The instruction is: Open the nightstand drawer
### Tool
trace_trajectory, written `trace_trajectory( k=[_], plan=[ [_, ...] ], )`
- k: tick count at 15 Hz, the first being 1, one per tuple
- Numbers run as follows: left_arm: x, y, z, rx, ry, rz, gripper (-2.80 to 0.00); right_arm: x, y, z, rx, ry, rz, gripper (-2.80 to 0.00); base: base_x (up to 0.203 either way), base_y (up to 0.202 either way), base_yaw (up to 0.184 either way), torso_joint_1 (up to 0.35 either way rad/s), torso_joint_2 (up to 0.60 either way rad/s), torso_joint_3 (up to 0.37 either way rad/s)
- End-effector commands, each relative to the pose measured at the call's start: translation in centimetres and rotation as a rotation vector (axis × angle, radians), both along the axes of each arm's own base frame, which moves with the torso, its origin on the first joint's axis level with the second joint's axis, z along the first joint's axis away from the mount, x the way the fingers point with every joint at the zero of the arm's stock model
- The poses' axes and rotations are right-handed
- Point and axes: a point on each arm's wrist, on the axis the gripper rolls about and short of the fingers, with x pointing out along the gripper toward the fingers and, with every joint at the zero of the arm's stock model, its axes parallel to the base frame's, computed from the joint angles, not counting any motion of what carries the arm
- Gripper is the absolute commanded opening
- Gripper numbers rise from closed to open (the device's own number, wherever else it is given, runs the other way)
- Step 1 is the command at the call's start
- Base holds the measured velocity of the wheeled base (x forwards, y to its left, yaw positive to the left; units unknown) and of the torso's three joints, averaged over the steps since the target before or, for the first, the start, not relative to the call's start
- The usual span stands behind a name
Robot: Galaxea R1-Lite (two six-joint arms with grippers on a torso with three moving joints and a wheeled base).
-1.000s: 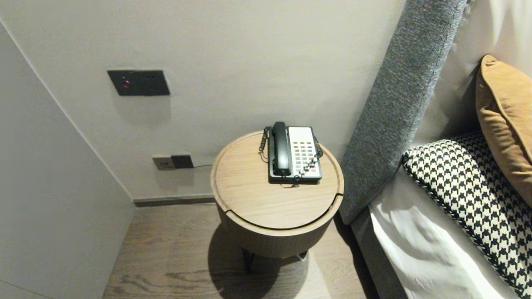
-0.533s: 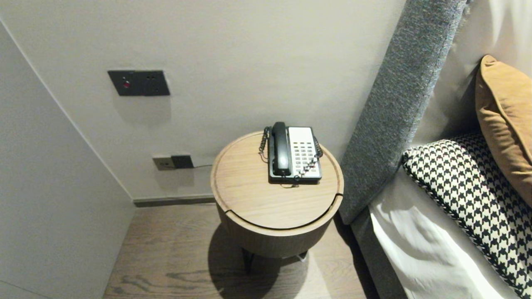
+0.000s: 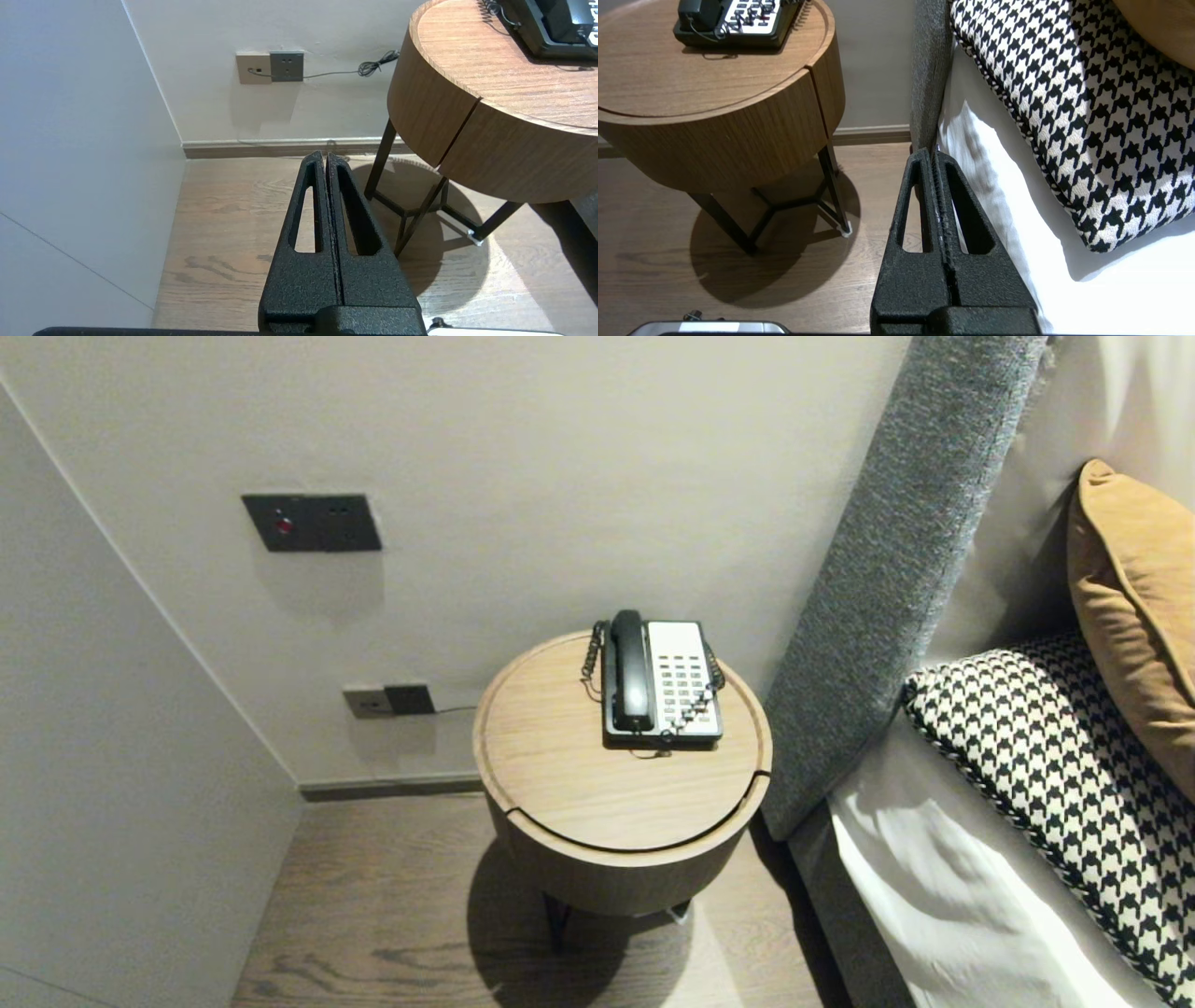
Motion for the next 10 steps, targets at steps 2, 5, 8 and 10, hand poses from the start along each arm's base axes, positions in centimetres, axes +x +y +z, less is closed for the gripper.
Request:
trace_trajectory(
  k=[2, 5, 8, 10],
  plan=[
    [0.01, 0.0, 0.0, 0.0, 0.001, 0.001, -2.8, 0.09, 0.0, -0.29, 0.009, -0.001, 0.0, -2.8, 0.0, 0.0, 0.0, 0.0, 0.0, 0.0],
    [0.01, 0.0, 0.01, 0.0, 0.001, 0.001, -2.8, 0.12, 0.0, -0.26, 0.016, -0.013, 0.001, -2.8, 0.0, 0.0, 0.0, 0.0, 0.0, 0.0],
    [0.0, 0.0, 0.0, 0.0, 0.0, 0.001, -2.8, 0.13, 0.0, -0.29, 0.016, -0.013, 0.001, -2.8, 0.0, 0.0, 0.0, 0.0, 0.0, 0.0],
    [0.01, 0.0, 0.01, 0.0, 0.001, 0.001, -2.8, 0.13, 0.0, -0.29, 0.016, -0.013, 0.001, -2.8, 0.0, 0.0, 0.0, 0.0, 0.0, 0.0]
  ],
)
